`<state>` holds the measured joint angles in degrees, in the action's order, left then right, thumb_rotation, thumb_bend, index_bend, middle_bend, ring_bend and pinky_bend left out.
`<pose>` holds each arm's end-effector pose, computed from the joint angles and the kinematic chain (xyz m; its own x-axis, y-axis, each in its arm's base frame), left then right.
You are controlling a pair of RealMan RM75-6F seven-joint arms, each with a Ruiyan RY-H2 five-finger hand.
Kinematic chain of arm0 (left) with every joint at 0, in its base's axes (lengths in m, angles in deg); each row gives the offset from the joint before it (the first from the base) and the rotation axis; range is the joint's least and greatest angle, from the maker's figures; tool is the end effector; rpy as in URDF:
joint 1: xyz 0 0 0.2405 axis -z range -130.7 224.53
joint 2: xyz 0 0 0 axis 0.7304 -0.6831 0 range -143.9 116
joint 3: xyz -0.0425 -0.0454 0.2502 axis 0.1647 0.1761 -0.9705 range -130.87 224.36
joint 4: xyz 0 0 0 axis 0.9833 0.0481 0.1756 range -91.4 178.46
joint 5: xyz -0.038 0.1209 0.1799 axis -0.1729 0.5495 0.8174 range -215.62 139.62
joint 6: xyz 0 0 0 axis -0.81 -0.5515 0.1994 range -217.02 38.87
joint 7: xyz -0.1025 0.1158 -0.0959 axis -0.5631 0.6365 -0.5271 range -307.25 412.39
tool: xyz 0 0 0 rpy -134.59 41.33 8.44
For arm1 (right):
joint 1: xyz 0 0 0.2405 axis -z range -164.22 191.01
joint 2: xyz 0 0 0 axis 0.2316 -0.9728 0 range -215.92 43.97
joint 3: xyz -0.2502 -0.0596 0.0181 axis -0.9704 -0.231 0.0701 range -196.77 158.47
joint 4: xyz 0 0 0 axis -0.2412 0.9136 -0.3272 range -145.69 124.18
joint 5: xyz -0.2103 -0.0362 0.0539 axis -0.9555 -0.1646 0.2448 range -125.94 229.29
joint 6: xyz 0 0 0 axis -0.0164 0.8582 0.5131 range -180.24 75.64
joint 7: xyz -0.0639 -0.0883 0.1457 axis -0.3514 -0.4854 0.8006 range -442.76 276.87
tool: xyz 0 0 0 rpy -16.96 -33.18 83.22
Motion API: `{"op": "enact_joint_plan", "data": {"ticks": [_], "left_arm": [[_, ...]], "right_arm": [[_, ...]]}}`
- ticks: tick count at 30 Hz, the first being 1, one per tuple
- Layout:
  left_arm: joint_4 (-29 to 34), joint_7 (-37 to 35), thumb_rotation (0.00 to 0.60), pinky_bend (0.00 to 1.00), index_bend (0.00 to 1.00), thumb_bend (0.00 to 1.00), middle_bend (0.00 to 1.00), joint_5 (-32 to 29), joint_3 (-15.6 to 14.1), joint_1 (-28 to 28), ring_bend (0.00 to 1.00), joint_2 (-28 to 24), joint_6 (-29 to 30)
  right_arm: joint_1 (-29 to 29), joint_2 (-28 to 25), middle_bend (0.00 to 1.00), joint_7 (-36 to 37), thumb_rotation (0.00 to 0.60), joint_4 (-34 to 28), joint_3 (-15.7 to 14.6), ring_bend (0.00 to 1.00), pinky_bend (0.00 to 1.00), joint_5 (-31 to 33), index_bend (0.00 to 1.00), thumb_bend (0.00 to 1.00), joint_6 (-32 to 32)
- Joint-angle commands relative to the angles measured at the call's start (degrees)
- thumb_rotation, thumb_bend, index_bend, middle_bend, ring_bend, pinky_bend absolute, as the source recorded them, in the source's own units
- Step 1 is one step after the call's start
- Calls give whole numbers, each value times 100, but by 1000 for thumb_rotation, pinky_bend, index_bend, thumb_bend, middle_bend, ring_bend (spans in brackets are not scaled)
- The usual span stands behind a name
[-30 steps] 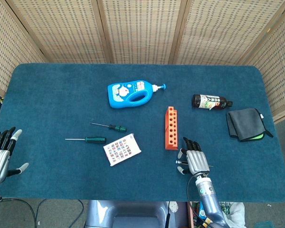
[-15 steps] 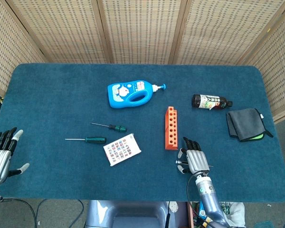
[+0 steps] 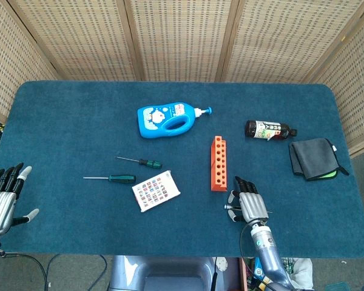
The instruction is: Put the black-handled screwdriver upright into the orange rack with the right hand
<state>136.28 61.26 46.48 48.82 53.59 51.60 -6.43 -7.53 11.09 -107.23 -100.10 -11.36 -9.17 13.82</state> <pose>-0.3138 0.2264 0.1335 0.5015 0.0467 0.8639 0.8651 -0.0214 -0.5011 -0.2206 -0.2810 -0.0699 0.2171 -0.3508 0.9109 -0.9727 0.0009 0.2322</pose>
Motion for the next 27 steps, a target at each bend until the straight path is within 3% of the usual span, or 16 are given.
{"op": "enact_joint_plan", "data": {"ticks": [1, 13, 27], "left_arm": [[0, 4, 600, 0, 0, 0, 0, 0, -4, 1, 0, 2, -4], [-7, 28, 600, 0, 0, 0, 0, 16, -18, 13, 0, 15, -16], [-1, 29, 600, 0, 0, 0, 0, 32, -27, 22, 0, 21, -21]], "right_arm": [[-7, 3, 0, -1, 600, 12, -9, 0, 0, 3, 480, 297, -1], [-42, 21, 0, 108, 600, 195, -23, 0, 0, 130, 481, 297, -119], [-78, -1, 0, 236, 600, 206, -20, 0, 0, 29, 556, 317, -97]]}}
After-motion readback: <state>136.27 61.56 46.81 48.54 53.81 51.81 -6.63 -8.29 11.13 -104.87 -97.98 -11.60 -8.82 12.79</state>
